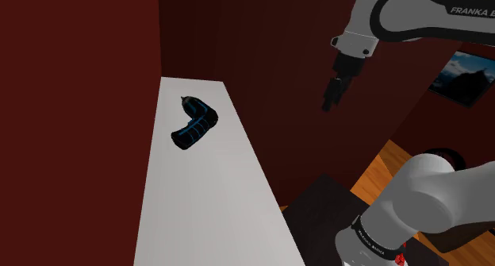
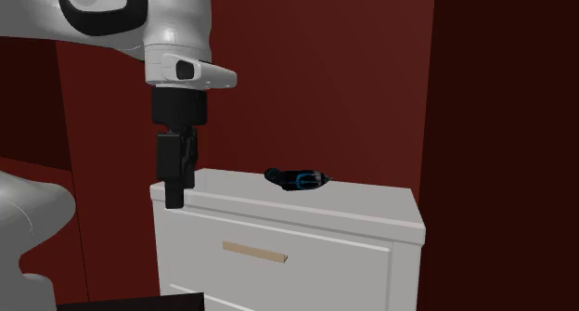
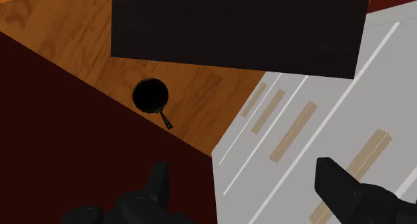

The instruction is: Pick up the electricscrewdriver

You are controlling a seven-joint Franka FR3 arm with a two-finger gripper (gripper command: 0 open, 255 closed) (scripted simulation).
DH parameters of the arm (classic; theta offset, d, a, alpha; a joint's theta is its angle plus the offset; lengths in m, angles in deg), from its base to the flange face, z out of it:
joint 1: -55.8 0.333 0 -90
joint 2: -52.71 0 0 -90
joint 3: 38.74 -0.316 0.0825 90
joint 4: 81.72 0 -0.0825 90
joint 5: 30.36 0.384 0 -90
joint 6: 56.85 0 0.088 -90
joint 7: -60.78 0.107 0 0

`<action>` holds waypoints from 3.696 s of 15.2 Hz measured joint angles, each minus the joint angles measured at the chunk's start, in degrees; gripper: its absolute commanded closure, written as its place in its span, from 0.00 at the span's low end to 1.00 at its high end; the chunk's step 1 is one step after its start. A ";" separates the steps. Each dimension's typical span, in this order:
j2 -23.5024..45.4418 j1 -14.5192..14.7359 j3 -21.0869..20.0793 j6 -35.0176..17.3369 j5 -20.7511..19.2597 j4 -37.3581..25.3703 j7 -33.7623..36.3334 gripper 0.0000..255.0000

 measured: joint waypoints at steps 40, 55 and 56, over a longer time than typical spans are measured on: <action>57.61 10.96 -23.90 -11.54 -3.50 -45.11 38.42 0.00; 57.16 10.99 -23.97 -10.13 -3.31 -46.11 38.33 1.00; 57.36 11.07 -23.99 -9.25 -3.35 -47.18 38.30 1.00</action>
